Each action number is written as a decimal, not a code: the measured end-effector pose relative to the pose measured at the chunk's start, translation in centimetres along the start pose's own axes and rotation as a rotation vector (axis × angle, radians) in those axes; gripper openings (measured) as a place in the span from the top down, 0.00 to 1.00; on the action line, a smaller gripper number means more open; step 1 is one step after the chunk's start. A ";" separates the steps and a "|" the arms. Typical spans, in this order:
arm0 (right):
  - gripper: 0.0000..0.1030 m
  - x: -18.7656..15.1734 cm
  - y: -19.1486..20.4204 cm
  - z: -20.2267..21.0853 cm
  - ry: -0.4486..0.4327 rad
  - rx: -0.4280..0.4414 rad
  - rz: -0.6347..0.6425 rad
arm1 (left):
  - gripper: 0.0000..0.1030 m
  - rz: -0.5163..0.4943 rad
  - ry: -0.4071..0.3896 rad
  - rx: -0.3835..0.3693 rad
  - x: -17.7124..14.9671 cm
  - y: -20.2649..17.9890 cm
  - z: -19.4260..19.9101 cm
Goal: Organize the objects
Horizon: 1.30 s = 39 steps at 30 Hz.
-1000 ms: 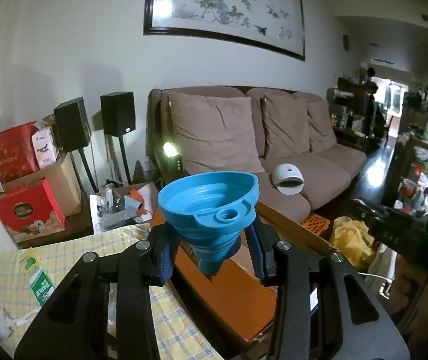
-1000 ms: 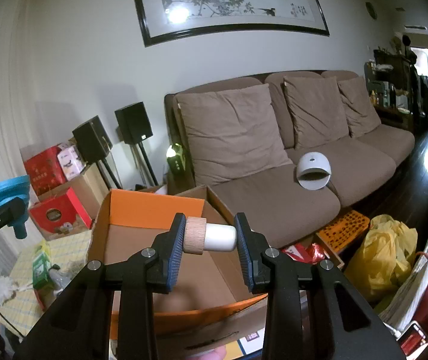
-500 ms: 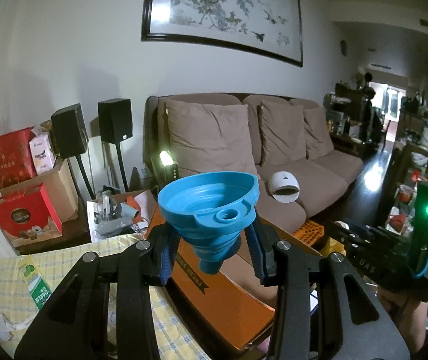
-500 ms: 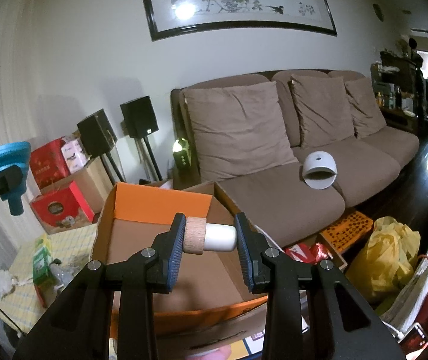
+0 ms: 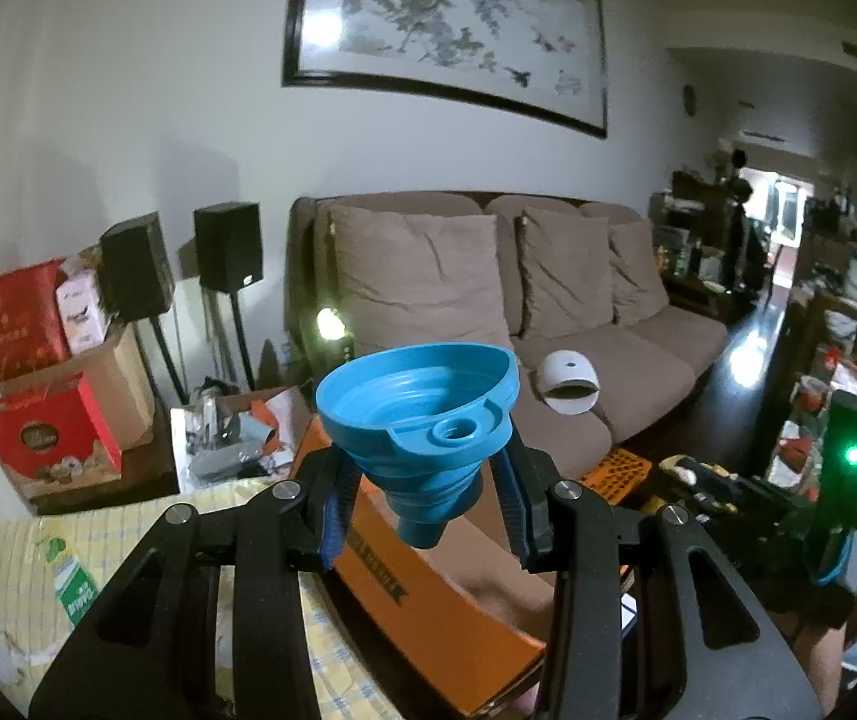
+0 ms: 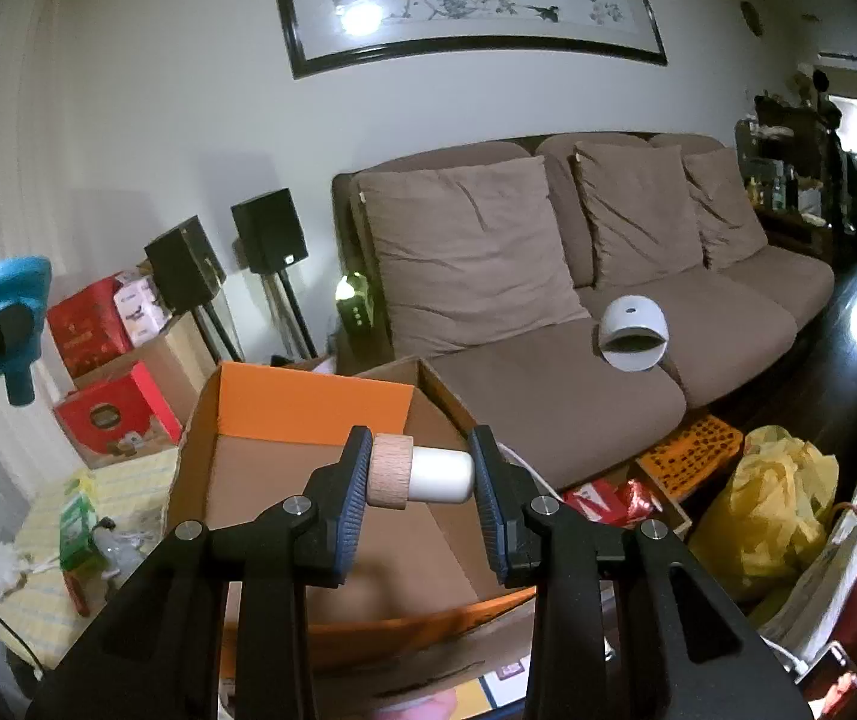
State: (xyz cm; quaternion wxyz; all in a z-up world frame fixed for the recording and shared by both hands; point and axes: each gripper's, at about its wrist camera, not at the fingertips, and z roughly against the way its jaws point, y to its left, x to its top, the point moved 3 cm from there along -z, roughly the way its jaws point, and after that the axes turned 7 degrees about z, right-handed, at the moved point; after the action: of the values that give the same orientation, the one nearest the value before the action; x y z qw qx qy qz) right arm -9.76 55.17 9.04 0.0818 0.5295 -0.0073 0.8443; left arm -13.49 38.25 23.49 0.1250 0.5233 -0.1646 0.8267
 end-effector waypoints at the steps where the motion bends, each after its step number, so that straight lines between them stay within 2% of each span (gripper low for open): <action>1: 0.68 0.0 0.1 0.0 0.000 -0.001 0.002 | 0.63 -0.008 -0.005 -0.006 0.1 -0.4 0.1; 10: 0.68 -0.3 0.0 -0.5 0.019 0.006 0.005 | 0.63 -0.030 -0.004 -0.036 0.4 -2.8 -0.3; 23: 0.68 0.1 -0.4 0.1 0.009 -0.031 0.017 | 0.63 -0.014 0.049 -0.001 -0.9 -2.2 -2.3; 30: 0.68 0.1 0.1 -0.2 0.015 -0.024 0.031 | 0.63 -0.023 0.040 0.006 -0.3 -2.3 -2.0; 34: 0.68 0.1 0.3 -0.2 0.016 -0.026 0.037 | 0.63 -0.014 0.069 -0.008 0.0 -2.4 -2.5; 39: 0.68 0.1 0.3 -0.2 0.013 -0.024 0.035 | 0.63 -0.019 0.069 -0.004 0.0 -2.4 -2.9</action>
State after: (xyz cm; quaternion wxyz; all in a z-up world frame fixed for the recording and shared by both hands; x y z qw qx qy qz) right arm -10.00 54.86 9.06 0.0734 0.5226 -0.0260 0.8490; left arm -14.98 41.58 22.67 0.1397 0.4957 -0.1567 0.8428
